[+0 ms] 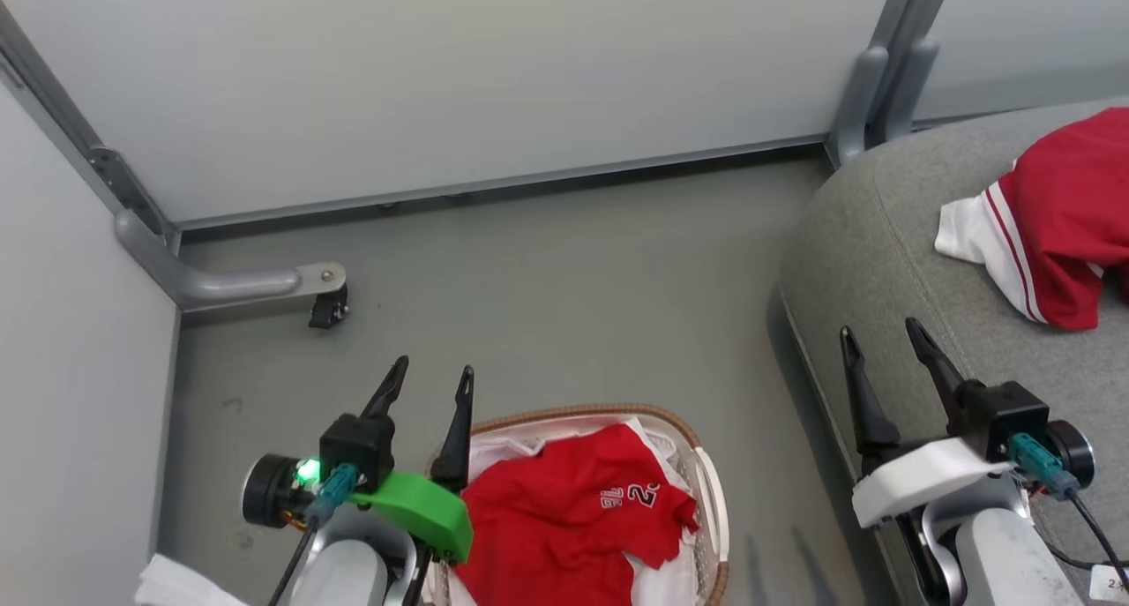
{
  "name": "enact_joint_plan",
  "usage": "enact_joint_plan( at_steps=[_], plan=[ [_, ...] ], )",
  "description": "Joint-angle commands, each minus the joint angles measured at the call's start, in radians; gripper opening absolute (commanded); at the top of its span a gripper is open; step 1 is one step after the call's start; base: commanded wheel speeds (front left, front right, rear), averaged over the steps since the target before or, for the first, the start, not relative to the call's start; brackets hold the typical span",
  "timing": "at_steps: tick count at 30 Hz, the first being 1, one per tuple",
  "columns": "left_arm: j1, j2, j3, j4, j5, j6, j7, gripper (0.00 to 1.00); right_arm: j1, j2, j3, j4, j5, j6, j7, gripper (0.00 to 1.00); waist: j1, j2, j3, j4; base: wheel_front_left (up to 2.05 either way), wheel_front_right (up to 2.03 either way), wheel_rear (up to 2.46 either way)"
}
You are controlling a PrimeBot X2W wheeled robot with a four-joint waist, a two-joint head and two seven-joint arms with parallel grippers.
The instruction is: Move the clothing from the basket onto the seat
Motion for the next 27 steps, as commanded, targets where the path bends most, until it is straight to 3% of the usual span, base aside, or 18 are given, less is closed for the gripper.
enact_joint_plan(
  at_steps=[1, 12, 19, 27],
  plan=[
    [-0.047, 0.002, -0.013, 0.028, -0.002, -0.006, 0.001, 1.00, -0.029, -0.004, 0.004, -0.008, -0.012, -0.001, -0.005, 1.00, 0.0000, 0.0000, 0.104, -0.062, 0.00, 0.00, 0.00],
    [-0.275, 0.004, -0.165, 0.354, 0.055, -0.014, 0.001, 1.00, -0.198, -0.003, 0.088, -0.040, 0.018, -0.001, -0.005, 1.00, 0.0000, 0.0000, 0.402, -0.239, 0.00, 0.00, 0.00],
    [-0.366, 0.010, -0.210, 0.553, 0.088, -0.001, 0.001, 1.00, -0.259, -0.003, 0.134, -0.068, 0.086, -0.001, -0.005, 1.00, 0.0000, 0.0000, 0.542, -0.328, 0.00, 0.00, 0.00],
    [-0.444, 0.052, -0.219, 0.635, 0.101, -0.005, 0.001, 1.00, -0.299, -0.001, 0.180, -0.090, 0.163, -0.001, -0.005, 1.00, 0.0000, 0.0000, 0.663, -0.395, 0.00, 0.00, 0.00]
  ],
)
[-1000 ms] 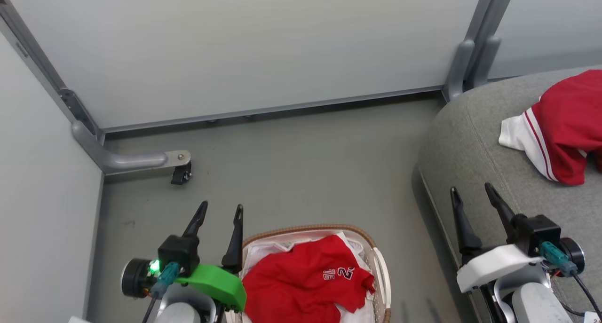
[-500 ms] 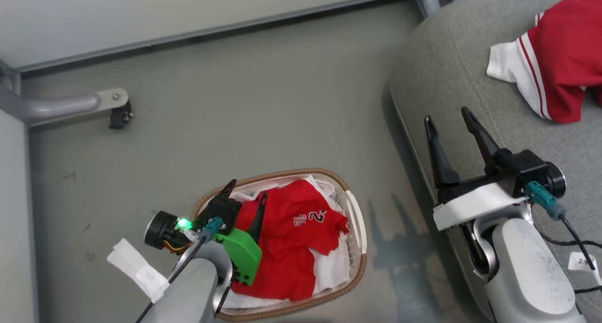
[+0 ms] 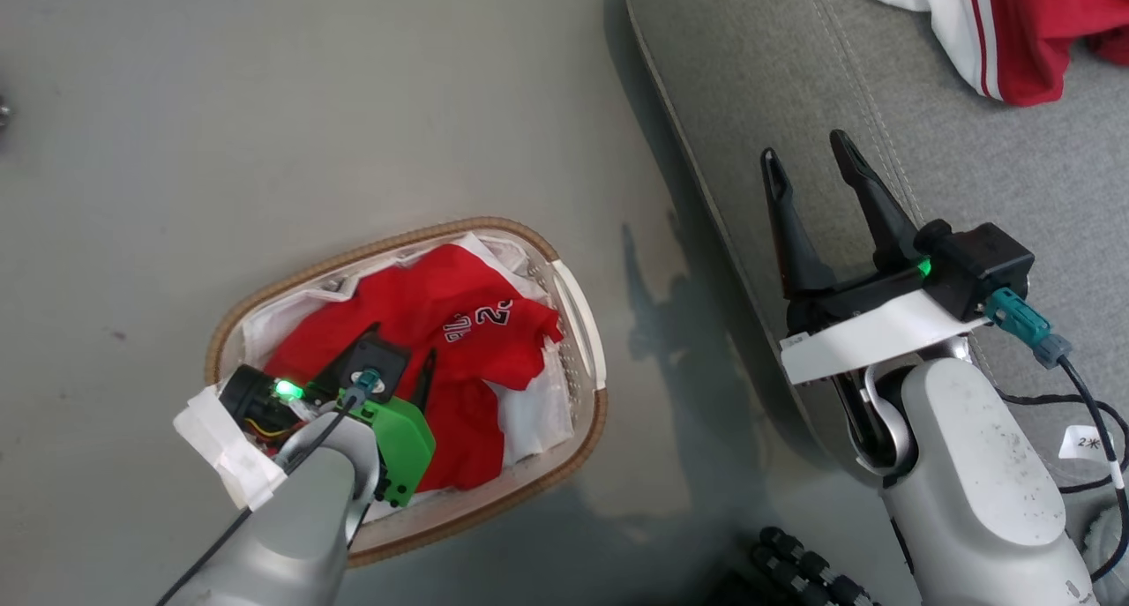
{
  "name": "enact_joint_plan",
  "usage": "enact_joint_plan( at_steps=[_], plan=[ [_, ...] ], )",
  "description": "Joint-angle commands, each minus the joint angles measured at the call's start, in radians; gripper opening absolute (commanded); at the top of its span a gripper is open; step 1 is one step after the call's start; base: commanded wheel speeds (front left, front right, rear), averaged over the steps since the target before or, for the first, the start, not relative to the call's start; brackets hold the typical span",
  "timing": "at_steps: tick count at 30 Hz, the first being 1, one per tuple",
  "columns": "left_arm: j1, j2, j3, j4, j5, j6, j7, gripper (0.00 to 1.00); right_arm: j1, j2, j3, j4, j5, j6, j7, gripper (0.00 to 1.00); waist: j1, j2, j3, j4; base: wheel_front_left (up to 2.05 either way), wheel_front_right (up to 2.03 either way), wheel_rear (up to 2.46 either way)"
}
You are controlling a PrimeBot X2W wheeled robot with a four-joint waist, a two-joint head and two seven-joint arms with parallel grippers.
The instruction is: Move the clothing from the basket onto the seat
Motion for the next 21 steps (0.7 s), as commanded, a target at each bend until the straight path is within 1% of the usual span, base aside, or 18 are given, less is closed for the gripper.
enact_joint_plan(
  at_steps=[1, 4, 9, 11, 14, 17, 18, 19, 20, 21],
  plan=[
    [-0.032, 0.026, -0.001, 0.007, 0.011, 0.002, 0.001, 1.00, -0.024, 0.002, 0.010, -0.010, 0.014, -0.001, -0.005, 1.00, -0.0002, 0.0000, 0.150, -0.127, 0.00, 0.00, 0.00],
    [-0.057, 0.048, -0.006, 0.019, 0.017, 0.001, 0.001, 1.00, -0.047, 0.001, 0.028, -0.022, 0.012, -0.001, -0.005, 1.00, -0.0002, 0.0000, 0.184, -0.145, 0.00, 0.00, 0.00],
    [-0.102, 0.079, -0.014, 0.034, 0.026, 0.014, 0.001, 1.00, -0.080, 0.002, 0.046, -0.050, 0.045, -0.001, -0.005, 1.00, -0.0002, 0.0000, 0.237, -0.165, 0.00, 0.00, 0.00],
    [-0.117, 0.091, -0.013, 0.044, 0.028, 0.024, 0.001, 1.00, -0.088, 0.001, 0.058, -0.064, 0.054, -0.001, -0.005, 1.00, -0.0002, 0.0000, 0.255, -0.170, 0.00, 0.00, 0.00],
    [-0.143, 0.106, -0.027, 0.058, 0.047, 0.053, 0.001, 1.00, -0.099, 0.001, 0.067, -0.077, 0.063, -0.001, -0.005, 1.00, -0.0002, 0.0000, 0.277, -0.177, 0.00, 0.00, 0.00],
    [-0.159, 0.113, -0.041, 0.084, 0.060, 0.067, 0.001, 1.00, -0.103, 0.001, 0.070, -0.084, 0.070, -0.001, -0.005, 1.00, -0.0002, 0.0000, 0.290, -0.179, 0.00, 0.00, 0.00],
    [-0.169, 0.114, -0.043, 0.097, 0.062, 0.071, 0.001, 0.98, -0.106, 0.001, 0.071, -0.087, 0.071, -0.001, -0.005, 1.00, -0.0002, 0.0000, 0.294, -0.178, 0.00, 0.00, 0.00],
    [-0.175, 0.112, -0.043, 0.104, 0.060, 0.073, 0.001, 0.78, -0.108, 0.001, 0.072, -0.089, 0.071, -0.001, -0.005, 1.00, -0.0002, 0.0000, 0.297, -0.177, 0.00, 0.00, 0.00],
    [-0.181, 0.107, -0.041, 0.114, 0.053, 0.075, 0.001, 0.40, -0.110, 0.001, 0.073, -0.090, 0.069, -0.001, -0.005, 1.00, -0.0002, 0.0000, 0.299, -0.175, 0.00, 0.00, 0.00],
    [-0.186, 0.103, -0.040, 0.121, 0.049, 0.076, 0.001, 0.30, -0.111, 0.001, 0.073, -0.090, 0.067, -0.001, -0.005, 1.00, -0.0002, 0.0000, 0.301, -0.173, 0.00, 0.00, 0.00]
  ],
)
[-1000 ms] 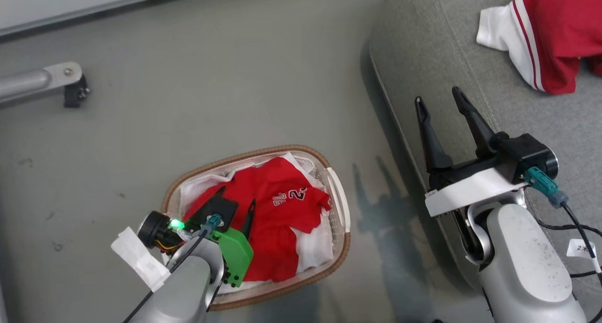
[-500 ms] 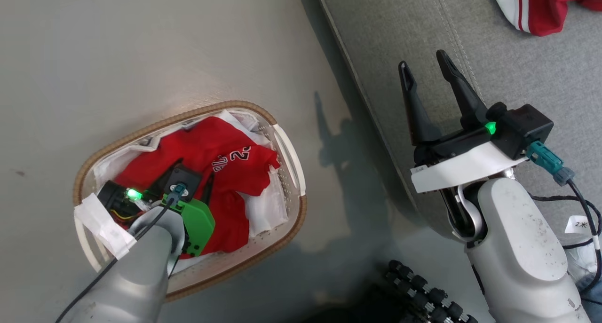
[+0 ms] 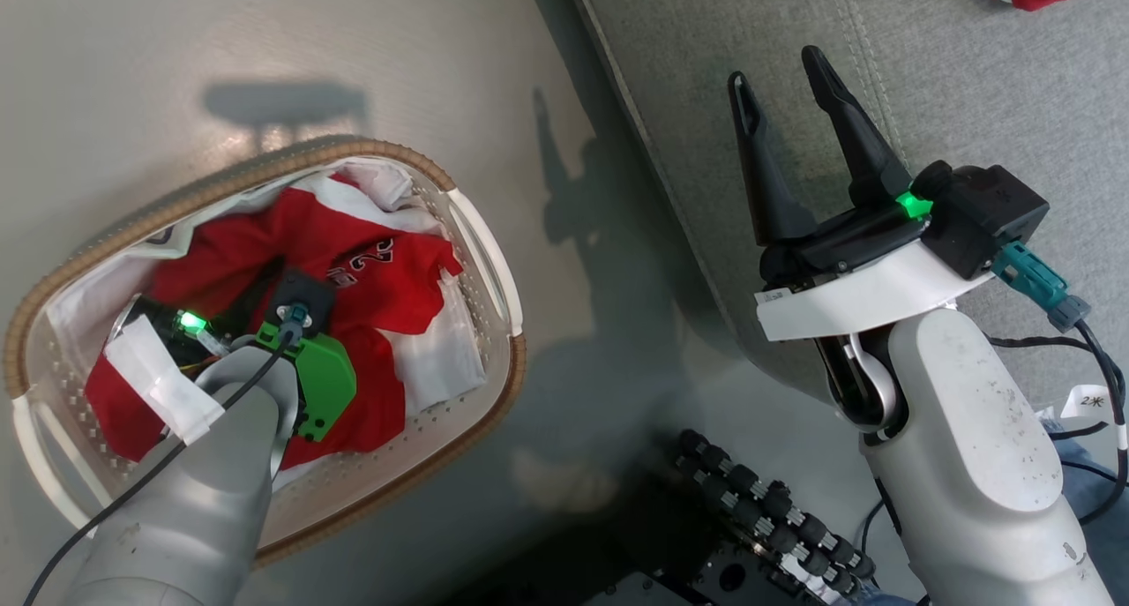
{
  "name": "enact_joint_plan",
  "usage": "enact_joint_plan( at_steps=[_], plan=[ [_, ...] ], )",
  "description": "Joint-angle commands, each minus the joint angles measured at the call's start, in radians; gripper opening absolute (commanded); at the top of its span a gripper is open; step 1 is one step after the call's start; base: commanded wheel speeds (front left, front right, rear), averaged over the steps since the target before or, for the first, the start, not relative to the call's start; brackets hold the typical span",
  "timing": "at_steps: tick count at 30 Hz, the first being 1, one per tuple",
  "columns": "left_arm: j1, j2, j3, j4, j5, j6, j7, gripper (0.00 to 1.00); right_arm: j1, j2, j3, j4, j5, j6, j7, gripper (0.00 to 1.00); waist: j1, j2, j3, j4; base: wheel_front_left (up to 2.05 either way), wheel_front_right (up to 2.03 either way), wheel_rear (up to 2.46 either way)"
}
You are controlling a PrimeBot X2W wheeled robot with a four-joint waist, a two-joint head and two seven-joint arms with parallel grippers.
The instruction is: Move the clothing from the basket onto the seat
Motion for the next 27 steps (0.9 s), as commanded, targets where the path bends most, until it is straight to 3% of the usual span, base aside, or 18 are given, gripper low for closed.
enact_joint_plan(
  at_steps=[1, 12, 17, 27],
  plan=[
    [-0.022, -0.001, 0.005, 0.011, -0.009, 0.003, 0.001, 0.00, -0.015, -0.001, 0.000, -0.003, 0.000, -0.001, -0.005, 1.00, -0.0002, 0.0000, 0.017, -0.006, 0.00, 0.00, 0.00],
    [0.031, -0.042, 0.022, -0.083, -0.057, -0.019, 0.001, 0.00, -0.004, -0.002, -0.010, 0.025, -0.044, -0.001, -0.005, 1.00, -0.0002, 0.0000, -0.049, 0.059, 0.00, 0.00, 0.00],
    [0.091, -0.056, 0.009, -0.183, -0.060, -0.034, 0.001, 0.00, 0.026, -0.002, -0.025, 0.051, -0.082, -0.001, -0.005, 1.00, -0.0002, 0.0000, -0.130, 0.110, 0.00, 0.00, 0.00],
    [0.198, -0.027, -0.024, -0.438, -0.036, -0.063, 0.000, 0.00, 0.097, -0.003, -0.077, 0.096, -0.177, -0.001, -0.005, 1.00, -0.0002, 0.0000, -0.315, 0.221, 0.00, 0.00, 0.00]
  ],
)
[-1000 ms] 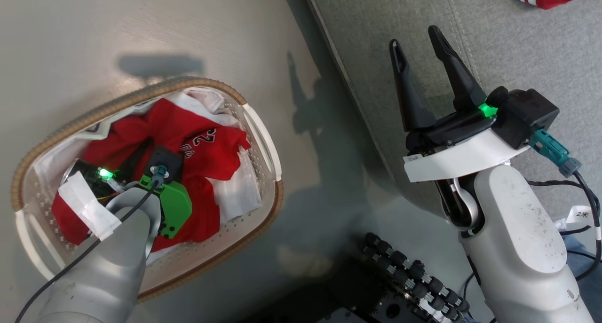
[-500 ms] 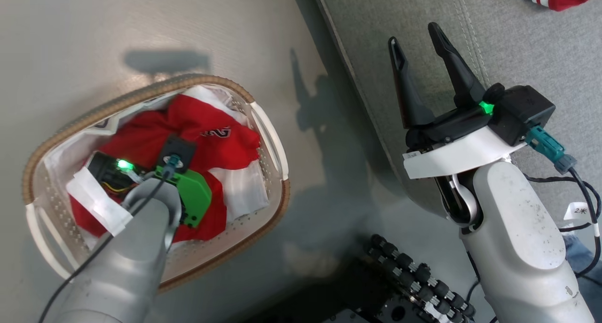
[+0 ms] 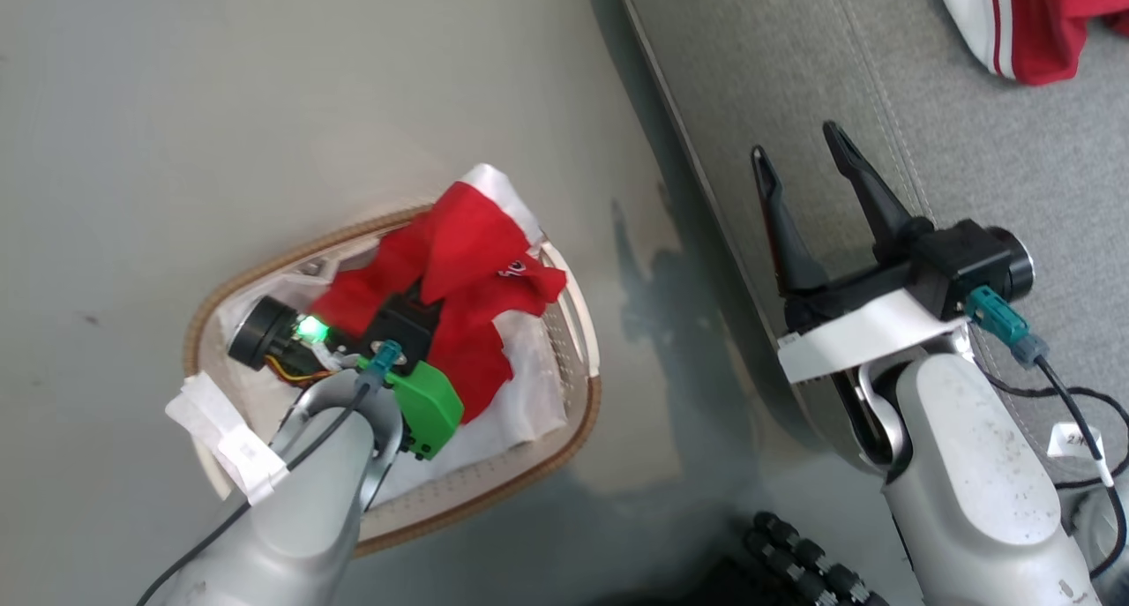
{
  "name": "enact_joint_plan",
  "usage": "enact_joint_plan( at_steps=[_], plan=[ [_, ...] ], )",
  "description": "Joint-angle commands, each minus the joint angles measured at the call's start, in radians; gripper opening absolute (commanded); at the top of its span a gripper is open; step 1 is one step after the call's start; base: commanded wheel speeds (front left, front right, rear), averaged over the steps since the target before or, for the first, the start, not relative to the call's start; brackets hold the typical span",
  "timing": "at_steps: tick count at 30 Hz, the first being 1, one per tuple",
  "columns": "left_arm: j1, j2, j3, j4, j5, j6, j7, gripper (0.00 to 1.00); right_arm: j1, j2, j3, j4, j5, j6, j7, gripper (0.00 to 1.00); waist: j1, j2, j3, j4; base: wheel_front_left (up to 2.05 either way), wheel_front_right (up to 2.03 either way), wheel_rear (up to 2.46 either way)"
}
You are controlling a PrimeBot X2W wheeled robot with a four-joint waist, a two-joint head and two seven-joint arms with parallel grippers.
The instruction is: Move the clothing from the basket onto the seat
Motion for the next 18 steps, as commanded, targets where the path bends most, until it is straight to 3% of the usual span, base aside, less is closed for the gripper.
enact_joint_plan(
  at_steps=[1, 9, 18],
  plan=[
    [0.023, 0.009, -0.010, -0.045, 0.018, -0.008, 0.000, 0.00, 0.029, -0.005, -0.014, 0.007, -0.014, -0.001, -0.005, 1.00, 0.0000, 0.0000, -0.128, 0.092, 0.00, 0.00, 0.00],
    [0.043, 0.031, -0.015, -0.232, 0.000, -0.037, 0.000, 0.00, 0.117, -0.005, -0.050, 0.041, -0.071, -0.001, -0.005, 1.00, 0.0000, 0.0000, -0.319, 0.155, 0.00, 0.00, 0.00],
    [-0.065, 0.053, -0.086, -0.285, -0.012, -0.055, 0.000, 0.00, 0.216, -0.005, -0.052, 0.088, -0.097, -0.001, -0.005, 1.00, 0.0000, 0.0000, -0.530, 0.204, 0.00, 0.00, 0.00]
  ],
)
